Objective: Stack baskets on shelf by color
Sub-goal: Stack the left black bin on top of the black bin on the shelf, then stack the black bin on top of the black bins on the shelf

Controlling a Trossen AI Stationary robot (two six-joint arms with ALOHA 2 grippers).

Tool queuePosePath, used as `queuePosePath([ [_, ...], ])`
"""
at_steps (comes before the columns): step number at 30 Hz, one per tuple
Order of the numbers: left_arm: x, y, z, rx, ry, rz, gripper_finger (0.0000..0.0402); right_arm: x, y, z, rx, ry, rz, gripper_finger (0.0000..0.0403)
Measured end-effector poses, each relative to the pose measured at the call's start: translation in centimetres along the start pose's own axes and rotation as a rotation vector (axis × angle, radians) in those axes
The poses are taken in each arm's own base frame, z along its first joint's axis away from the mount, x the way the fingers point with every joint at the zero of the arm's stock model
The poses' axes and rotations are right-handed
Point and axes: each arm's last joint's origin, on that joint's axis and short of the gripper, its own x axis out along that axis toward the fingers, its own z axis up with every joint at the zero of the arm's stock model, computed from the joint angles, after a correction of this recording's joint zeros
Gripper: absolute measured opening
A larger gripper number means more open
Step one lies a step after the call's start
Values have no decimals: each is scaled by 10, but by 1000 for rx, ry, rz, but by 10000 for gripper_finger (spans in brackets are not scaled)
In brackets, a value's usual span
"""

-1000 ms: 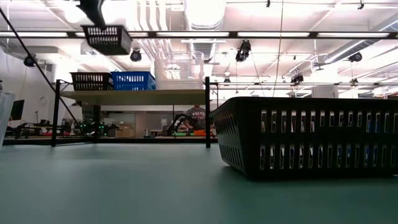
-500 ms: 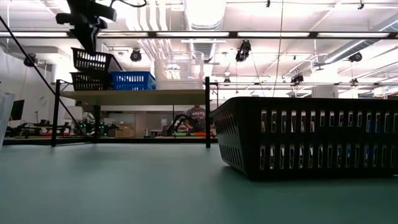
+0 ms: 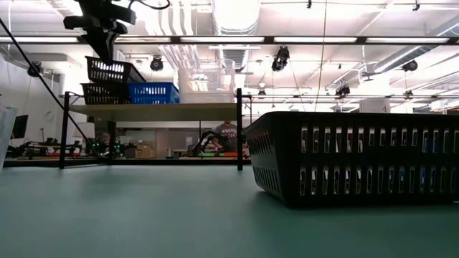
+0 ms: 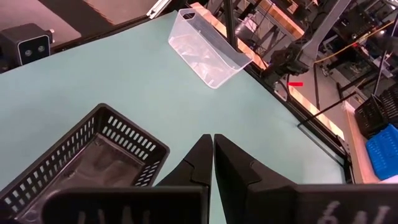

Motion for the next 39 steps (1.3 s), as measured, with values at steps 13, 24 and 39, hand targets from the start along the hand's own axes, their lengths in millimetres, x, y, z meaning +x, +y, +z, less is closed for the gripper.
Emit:
queuePosePath([
  [13,0,3,3,-14,-5,65,1,0,0,0,5,-1,0,9],
  [24,0,3,3,-13,-8,59,15,0,0,0,5,2,1,9],
  [39,1,3,4,-125,-13,66,74,0,0,0,6,1,1,9],
])
